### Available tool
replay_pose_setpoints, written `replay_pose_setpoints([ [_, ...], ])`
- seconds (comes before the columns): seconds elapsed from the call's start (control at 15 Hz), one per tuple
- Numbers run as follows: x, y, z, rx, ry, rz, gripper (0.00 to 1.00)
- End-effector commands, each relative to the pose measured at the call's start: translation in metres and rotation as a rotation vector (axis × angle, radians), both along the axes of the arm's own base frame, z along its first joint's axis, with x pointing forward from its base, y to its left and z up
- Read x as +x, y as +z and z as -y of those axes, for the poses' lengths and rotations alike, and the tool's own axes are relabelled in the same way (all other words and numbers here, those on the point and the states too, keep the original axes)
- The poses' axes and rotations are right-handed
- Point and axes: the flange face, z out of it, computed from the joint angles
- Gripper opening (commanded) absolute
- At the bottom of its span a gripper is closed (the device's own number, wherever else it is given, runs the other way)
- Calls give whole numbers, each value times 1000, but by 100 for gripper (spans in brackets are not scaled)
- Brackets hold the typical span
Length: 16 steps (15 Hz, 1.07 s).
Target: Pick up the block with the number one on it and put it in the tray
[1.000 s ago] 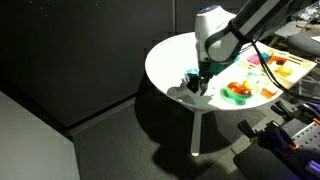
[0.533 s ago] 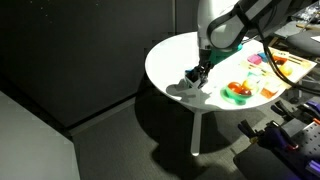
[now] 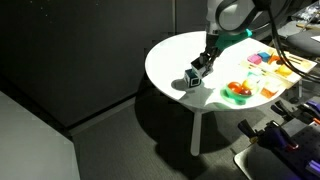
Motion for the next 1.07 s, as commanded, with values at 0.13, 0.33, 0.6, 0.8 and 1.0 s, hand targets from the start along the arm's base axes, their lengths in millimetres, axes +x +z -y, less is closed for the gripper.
replay_pose_setpoints([
  [0.13, -11, 24, 39, 18, -94, 17, 2],
  [0.33, -17, 27, 65, 31, -146, 19, 2],
  [0.6, -29, 28, 107, 61, -241, 16, 2],
  [0.8, -39, 33, 139, 109, -326, 17, 2],
  [1.0, -47, 41, 174, 179, -409, 39, 2],
])
